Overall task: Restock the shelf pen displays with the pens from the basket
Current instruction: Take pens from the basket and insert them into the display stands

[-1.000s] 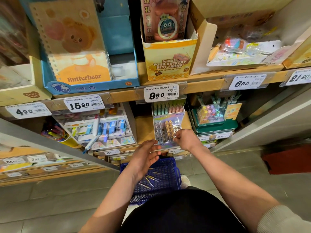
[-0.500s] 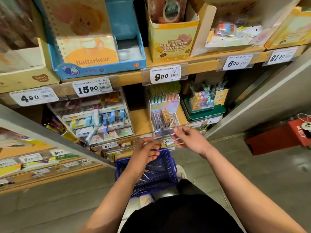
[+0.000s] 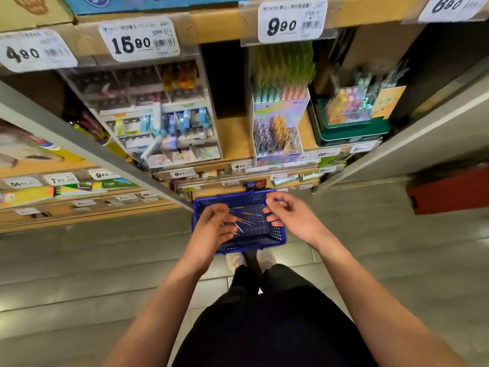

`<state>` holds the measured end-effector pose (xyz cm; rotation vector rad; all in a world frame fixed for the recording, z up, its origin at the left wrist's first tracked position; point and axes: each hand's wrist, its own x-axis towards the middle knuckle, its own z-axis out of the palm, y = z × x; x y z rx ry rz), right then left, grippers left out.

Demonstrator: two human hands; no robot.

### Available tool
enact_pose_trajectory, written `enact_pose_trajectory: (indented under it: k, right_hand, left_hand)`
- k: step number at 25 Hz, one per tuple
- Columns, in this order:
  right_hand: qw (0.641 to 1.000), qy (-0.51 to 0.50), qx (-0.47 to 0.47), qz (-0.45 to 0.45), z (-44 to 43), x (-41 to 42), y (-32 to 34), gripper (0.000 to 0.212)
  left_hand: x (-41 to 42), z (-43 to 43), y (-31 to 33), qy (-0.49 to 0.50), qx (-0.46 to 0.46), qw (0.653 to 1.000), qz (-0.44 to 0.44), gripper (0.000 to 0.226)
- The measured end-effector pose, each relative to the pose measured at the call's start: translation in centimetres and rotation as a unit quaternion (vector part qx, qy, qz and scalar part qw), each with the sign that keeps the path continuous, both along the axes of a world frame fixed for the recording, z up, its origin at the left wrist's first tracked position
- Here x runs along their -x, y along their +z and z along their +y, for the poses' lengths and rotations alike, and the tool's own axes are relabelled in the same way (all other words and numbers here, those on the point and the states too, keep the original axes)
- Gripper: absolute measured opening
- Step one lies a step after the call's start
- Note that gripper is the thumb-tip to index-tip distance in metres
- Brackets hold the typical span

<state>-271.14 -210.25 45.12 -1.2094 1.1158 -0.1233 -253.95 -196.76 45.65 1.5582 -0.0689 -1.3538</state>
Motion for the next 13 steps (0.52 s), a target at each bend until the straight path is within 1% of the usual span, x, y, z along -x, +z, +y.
enact_pose_trajectory:
  k: [4,7,10,13]
  right_hand:
    - [0.999,0.023,-0.029,0.003,0.4,-0.5,-5.5,0.029]
    - [0.997,0.068,-0.021,0.019,0.3,-0.3,-10.4,0.033]
    - [0.991,0.128,0.008,0.049,-0.3,0.1,-16.8,0.038]
    - [0.988,0.13,0.011,0.079,-0.6,0.5,-24.4,0.033]
  left_hand:
    - [0.4,0.3,-2.8,0.045,-0.032,0.998,-0.029,0.018]
    - [0.6,0.3,-6.3,0.06,-0.042,0.996,-0.048,0.021]
    - [0.6,0.7,-12.1,0.083,-0.052,0.994,-0.052,0.02]
    - [0.3,2.1,-19.9,0.113,-0.09,0.989,-0.034,0.021]
